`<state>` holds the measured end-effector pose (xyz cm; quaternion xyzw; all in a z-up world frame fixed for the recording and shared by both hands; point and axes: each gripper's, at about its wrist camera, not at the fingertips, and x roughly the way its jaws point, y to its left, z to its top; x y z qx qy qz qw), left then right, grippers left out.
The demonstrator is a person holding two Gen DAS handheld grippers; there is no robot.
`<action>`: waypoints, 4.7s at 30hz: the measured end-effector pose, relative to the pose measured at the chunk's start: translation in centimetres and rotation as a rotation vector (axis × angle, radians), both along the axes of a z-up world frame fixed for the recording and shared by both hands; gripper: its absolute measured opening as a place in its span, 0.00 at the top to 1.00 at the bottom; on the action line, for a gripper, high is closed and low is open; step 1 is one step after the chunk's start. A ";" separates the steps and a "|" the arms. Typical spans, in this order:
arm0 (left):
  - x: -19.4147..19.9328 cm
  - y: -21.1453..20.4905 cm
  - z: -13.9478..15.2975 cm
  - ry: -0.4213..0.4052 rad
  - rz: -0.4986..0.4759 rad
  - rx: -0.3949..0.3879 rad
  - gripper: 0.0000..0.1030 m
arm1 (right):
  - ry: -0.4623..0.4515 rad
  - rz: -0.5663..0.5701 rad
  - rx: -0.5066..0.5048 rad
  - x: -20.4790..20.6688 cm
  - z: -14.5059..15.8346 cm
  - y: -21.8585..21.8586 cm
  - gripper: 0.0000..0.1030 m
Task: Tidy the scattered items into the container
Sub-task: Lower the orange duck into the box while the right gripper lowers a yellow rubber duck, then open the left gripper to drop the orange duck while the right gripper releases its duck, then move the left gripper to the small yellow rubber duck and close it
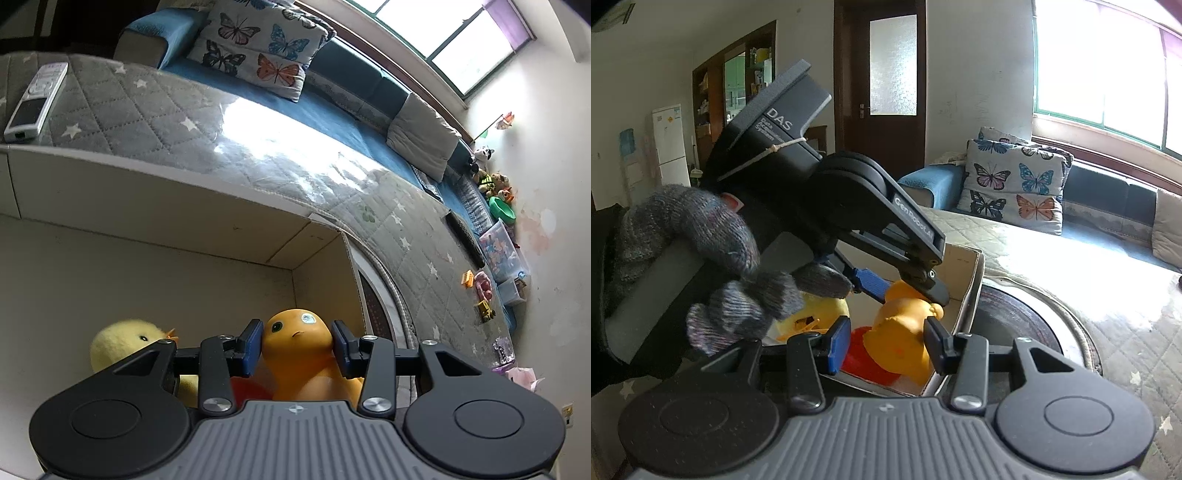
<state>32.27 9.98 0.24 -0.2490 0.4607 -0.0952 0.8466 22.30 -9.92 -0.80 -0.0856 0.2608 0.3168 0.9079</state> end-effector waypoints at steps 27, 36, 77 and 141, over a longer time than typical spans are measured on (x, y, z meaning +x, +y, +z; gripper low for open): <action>0.0 1.1 0.5 0.007 0.049 -0.057 0.58 | 0.003 -0.019 0.013 0.6 -0.3 -0.2 0.58; -0.3 0.7 0.9 -0.002 0.049 -0.022 0.58 | 0.010 -0.005 0.004 0.6 -0.9 -0.1 0.58; -5.9 -0.8 4.4 -0.143 0.000 0.127 0.59 | -0.004 0.003 0.001 -1.0 0.2 -1.7 0.50; -15.2 -7.4 -0.7 -0.101 -0.089 0.008 0.59 | 0.111 -0.092 -0.026 -9.8 -5.0 -7.8 0.49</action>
